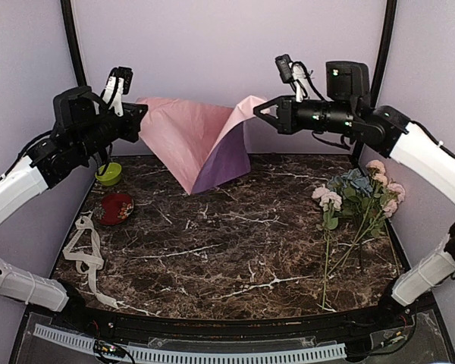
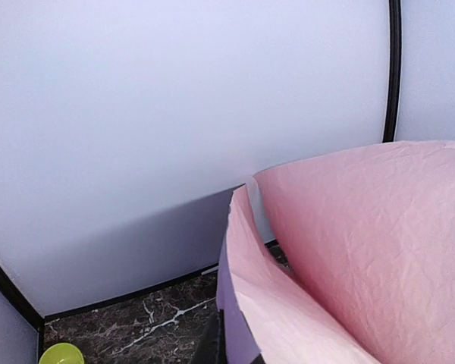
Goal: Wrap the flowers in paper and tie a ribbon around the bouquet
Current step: Flatten the folded wrapping paper at the center of the board, then move the flattened wrapping paper to the center of the board, then pick up the fake flower from the corner of the board.
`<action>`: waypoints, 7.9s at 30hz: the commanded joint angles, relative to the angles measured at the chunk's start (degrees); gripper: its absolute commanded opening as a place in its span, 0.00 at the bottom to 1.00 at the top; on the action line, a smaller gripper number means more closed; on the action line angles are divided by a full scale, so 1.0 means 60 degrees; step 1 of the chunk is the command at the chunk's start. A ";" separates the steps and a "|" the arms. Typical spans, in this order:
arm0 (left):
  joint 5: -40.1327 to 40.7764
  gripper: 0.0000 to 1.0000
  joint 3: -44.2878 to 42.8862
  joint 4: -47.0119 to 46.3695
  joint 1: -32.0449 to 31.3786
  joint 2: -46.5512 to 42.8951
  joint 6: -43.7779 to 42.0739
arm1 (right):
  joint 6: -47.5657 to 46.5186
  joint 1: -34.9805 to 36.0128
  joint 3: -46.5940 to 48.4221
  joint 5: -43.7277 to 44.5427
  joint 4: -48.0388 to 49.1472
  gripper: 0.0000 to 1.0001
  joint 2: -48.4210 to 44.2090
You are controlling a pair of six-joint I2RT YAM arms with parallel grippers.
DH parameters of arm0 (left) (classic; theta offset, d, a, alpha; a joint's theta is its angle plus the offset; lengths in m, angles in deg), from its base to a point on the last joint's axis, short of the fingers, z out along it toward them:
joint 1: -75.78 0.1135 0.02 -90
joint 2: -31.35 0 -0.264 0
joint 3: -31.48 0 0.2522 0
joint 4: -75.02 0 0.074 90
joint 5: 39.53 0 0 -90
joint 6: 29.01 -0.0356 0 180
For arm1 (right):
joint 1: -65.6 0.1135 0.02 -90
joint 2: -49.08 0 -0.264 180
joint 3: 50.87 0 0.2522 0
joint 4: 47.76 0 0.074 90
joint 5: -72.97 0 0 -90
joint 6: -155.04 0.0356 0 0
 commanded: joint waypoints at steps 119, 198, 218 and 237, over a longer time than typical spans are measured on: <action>0.1733 0.00 0.6290 0.0741 0.0876 -0.2562 0.1759 | -0.0378 -0.1159 -0.1592 0.1565 0.0374 0.04 0.5870; 0.0272 0.49 0.3447 0.0327 -0.0174 0.5859 0.2506 | 0.2133 -0.2109 -0.5628 0.3507 -0.0788 0.03 0.3773; -0.0450 0.58 0.2307 0.0945 -0.0150 0.4402 0.1692 | 0.2451 -0.2519 -0.4915 0.4192 -0.3079 0.06 0.0318; -0.1595 0.83 0.1816 0.1407 -0.0034 0.2908 0.0590 | 0.4792 -0.2519 -0.9047 0.3421 -0.2377 0.40 -0.0463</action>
